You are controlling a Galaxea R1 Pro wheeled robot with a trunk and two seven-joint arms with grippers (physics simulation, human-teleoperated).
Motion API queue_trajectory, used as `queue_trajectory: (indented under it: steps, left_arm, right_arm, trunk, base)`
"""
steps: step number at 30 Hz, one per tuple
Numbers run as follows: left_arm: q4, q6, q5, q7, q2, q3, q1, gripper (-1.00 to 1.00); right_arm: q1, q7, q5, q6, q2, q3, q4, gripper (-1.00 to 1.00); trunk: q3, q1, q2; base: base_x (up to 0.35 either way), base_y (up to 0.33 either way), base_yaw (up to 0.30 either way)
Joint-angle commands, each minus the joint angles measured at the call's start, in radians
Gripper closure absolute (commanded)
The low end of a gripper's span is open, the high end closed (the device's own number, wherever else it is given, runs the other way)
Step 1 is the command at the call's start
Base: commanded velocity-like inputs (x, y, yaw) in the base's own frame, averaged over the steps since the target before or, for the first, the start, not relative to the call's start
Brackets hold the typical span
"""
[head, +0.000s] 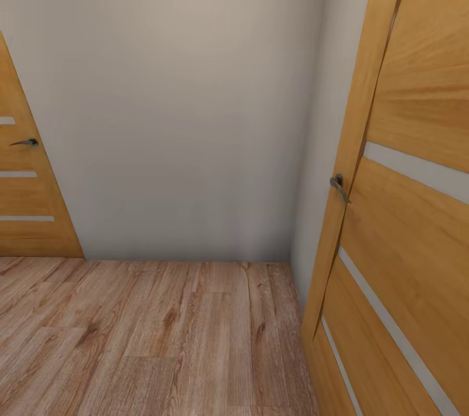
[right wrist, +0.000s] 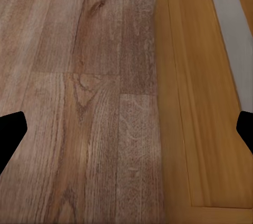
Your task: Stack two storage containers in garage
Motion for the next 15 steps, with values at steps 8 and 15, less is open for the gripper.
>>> queue_trajectory:
  steps: [8, 15]
  left_arm:
    - [0.004, -0.005, 0.009, -0.004, 0.0, -0.002, -0.002, -1.0]
    - [0.004, -0.005, 0.01, -0.004, 0.0, -0.001, -0.002, -1.0]
  right_arm:
    - [0.001, -0.001, 0.0, 0.0, 0.0, 0.001, -0.002, -1.0]
    - [0.001, -0.001, 0.001, 0.0, 0.0, 0.001, -0.002, -1.0]
  trunk:
    - [-0.001, 0.0, -0.001]
    - [-0.001, 0.0, -0.001]
  base:
    - [0.115, 0.0, 0.0]
    - [0.098, 0.0, 0.0]
